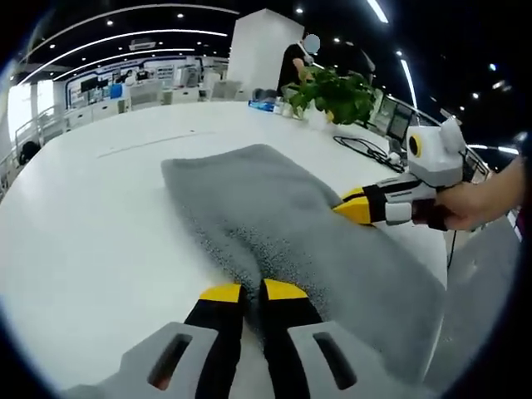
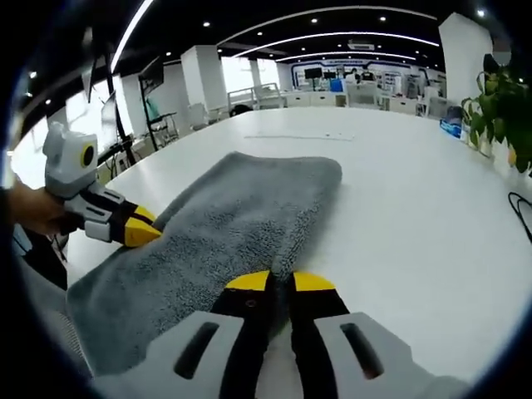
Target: Fold the towel on the table until its edges align and the towel forms a compact rectangular stack.
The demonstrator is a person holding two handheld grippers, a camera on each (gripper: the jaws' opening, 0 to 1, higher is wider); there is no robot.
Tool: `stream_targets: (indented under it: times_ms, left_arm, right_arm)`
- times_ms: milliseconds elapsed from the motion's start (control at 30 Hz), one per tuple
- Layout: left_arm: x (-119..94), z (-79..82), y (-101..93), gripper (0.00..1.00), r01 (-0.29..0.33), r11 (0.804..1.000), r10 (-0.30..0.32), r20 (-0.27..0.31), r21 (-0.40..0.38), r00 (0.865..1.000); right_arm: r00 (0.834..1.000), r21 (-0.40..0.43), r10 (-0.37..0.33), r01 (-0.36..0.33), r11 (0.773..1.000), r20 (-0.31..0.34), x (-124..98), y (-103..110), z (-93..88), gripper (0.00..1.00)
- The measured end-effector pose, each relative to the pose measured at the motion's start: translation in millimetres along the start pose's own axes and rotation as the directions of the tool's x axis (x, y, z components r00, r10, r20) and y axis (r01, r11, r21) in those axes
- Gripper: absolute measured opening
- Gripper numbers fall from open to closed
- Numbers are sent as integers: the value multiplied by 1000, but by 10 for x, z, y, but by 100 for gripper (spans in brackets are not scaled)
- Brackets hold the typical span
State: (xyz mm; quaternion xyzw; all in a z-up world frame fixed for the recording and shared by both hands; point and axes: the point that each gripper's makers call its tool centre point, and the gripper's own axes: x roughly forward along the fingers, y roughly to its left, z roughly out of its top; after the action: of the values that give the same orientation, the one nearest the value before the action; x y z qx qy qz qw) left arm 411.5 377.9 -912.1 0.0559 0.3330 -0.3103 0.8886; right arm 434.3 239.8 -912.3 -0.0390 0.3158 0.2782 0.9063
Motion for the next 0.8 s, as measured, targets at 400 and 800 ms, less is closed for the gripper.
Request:
stream_targets:
  times_ms: [400, 800]
  left_arm:
    - [-162, 35, 106, 27, 14, 999, -13, -23, 33, 1000]
    - [-447, 196, -55, 50, 31, 992, -31, 1, 126, 1000]
  right_arm:
    - [1000, -57, -5, 4, 998, -10, -161, 7, 74, 19]
    - [997, -114, 70, -71, 991, -13, -389, 203, 95, 29]
